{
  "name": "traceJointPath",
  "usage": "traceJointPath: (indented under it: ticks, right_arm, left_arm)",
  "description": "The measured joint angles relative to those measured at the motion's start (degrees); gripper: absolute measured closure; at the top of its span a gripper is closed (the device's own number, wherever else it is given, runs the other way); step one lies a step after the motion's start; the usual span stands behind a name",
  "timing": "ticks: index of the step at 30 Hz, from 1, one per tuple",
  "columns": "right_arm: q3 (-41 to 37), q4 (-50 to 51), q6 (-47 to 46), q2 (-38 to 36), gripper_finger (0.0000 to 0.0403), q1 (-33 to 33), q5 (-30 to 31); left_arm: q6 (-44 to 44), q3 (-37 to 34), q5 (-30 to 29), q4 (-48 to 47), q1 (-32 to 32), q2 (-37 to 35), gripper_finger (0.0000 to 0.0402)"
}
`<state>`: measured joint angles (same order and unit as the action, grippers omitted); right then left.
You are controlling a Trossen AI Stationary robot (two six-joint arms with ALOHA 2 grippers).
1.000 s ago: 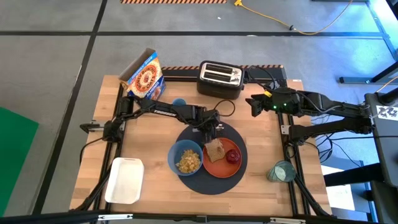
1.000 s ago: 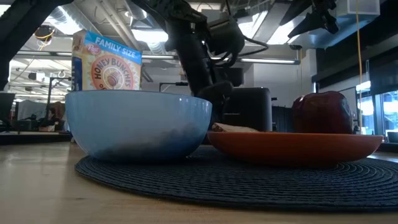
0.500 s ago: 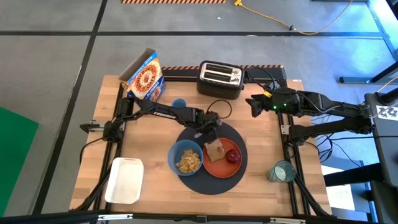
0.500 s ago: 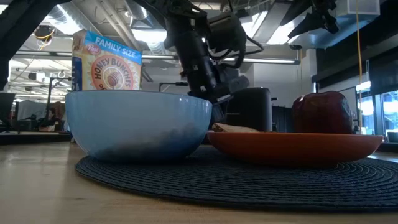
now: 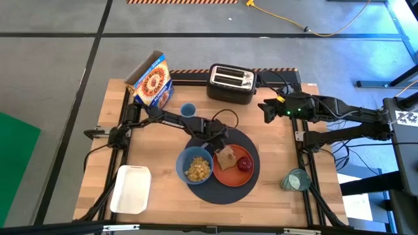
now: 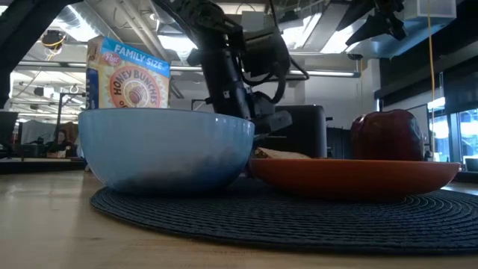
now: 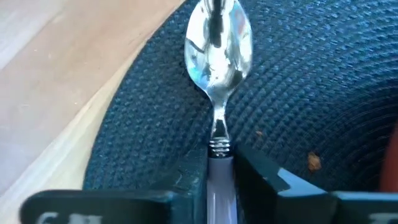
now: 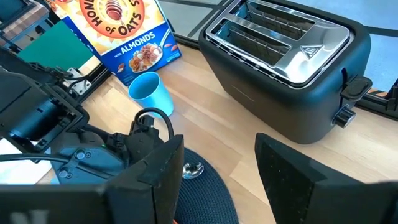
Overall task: Arrange a breakfast setting
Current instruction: Put the purple spoon on the black table mat to the top left of the orange plate, then put the blue glass on the black table mat to the top of the orange plate
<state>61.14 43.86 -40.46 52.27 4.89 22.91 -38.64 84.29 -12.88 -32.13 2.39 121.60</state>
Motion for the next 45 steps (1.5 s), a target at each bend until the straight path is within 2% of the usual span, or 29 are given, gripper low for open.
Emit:
traceJointPath:
  ticks: [7,13,19,22,26,29,33,38,41,45]
  right_arm:
    - [0.0,0.0,1.5,0.0,0.0214,0.0,-1.2]
    - [0.0,0.1,1.9,0.0,0.0214,0.0,-2.9]
    - [0.0,3.9,1.9,0.0,0.0214,0.0,-5.8]
    - [0.0,6.9,3.2,0.0,0.0214,0.0,-9.5]
    - [0.0,7.2,5.1,-1.1,0.0214,0.0,-12.9]
    - [0.0,7.8,6.7,-3.7,0.0214,0.0,-14.9]
    - [0.0,15.2,6.3,-7.3,0.0214,0.0,-20.1]
    - [0.0,26.0,6.4,-10.9,0.0214,0.0,-34.7]
    - [0.0,29.8,6.3,-11.7,0.0214,0.0,-43.0]
    - [0.0,37.7,1.8,-11.8,0.0214,-1.4,-46.3]
  left_arm:
    - [1.2,3.3,2.3,-2.6,0.9,0.0,0.0255]
    - [6.8,11.8,0.4,-14.2,2.2,0.0,0.0198]
    - [17.0,20.9,3.4,-21.5,2.3,0.0,0.0173]
    - [20.9,25.0,6.4,-20.0,1.2,0.0,0.0171]
    - [25.1,27.7,11.4,-8.9,-0.1,-0.1,0.0171]
    - [24.9,27.6,12.1,-3.3,-0.3,-0.1,0.0171]
    - [20.6,27.6,10.7,-2.6,0.5,-0.1,0.0171]
    - [15.9,28.4,10.5,-4.1,1.8,-3.7,0.0171]
    - [16.9,30.6,9.6,-4.0,2.8,-6.7,0.0171]
    - [22.2,31.3,3.7,-4.3,3.8,-10.6,0.0171]
